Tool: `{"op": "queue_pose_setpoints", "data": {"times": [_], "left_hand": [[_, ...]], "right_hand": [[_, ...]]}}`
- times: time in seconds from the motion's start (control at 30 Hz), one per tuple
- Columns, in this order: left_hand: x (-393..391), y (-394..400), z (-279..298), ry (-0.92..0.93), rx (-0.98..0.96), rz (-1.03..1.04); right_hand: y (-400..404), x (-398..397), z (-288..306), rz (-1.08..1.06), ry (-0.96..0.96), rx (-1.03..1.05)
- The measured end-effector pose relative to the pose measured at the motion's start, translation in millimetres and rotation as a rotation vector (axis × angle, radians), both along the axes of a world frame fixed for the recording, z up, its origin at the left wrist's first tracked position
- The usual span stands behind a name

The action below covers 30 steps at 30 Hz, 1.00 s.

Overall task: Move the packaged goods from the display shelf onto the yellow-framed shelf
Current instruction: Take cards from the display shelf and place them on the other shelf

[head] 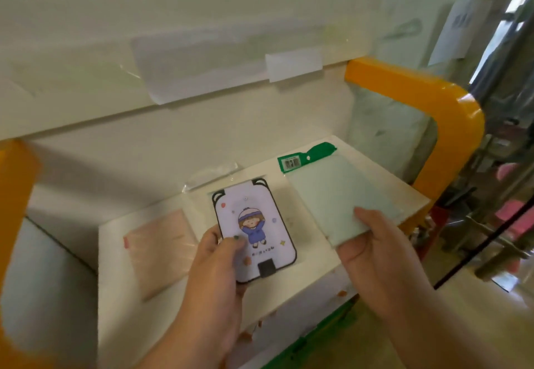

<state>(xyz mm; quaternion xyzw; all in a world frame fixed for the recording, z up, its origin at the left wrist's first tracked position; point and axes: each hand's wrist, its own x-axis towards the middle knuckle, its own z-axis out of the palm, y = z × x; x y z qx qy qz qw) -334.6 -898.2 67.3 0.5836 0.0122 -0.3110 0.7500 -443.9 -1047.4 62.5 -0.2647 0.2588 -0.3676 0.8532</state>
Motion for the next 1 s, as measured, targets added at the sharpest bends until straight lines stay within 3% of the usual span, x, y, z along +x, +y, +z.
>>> {"op": "queue_pose_setpoints", "data": {"times": [0.1, 0.23, 0.3, 0.43, 0.63, 0.8, 1.0], "left_hand": [[8.8, -39.4, -6.1, -0.02, 0.046, 0.046], [24.4, -94.5, -23.0, -0.093, 0.166, 0.071], [31.7, -121.0, -32.3, -0.117, 0.231, 0.053], [44.6, -162.8, -51.3, -0.142, 0.385, 0.004], [49.6, -202.3, -56.9, -0.208, 0.549, 0.026], [48.2, -206.7, -58.1, -0.351, 0.629, 0.1], [36.4, -202.8, -55.8, -0.529, 0.785, 0.043]], "right_hand": [[-47.8, 7.1, -1.1, 0.1, 0.148, -0.081], [-109.6, 10.0, -0.6, 0.137, 0.591, -0.358], [-136.6, 11.3, -3.1, 0.179, 0.697, -0.491], [-171.1, 13.9, -4.3, 0.211, 0.771, -0.673], [-215.4, 22.8, -23.0, 0.286, 0.707, -1.003], [-238.5, 29.8, -36.9, 0.359, 0.709, -1.304], [-251.0, 41.5, -52.0, 0.366, 0.844, -1.704]]}}
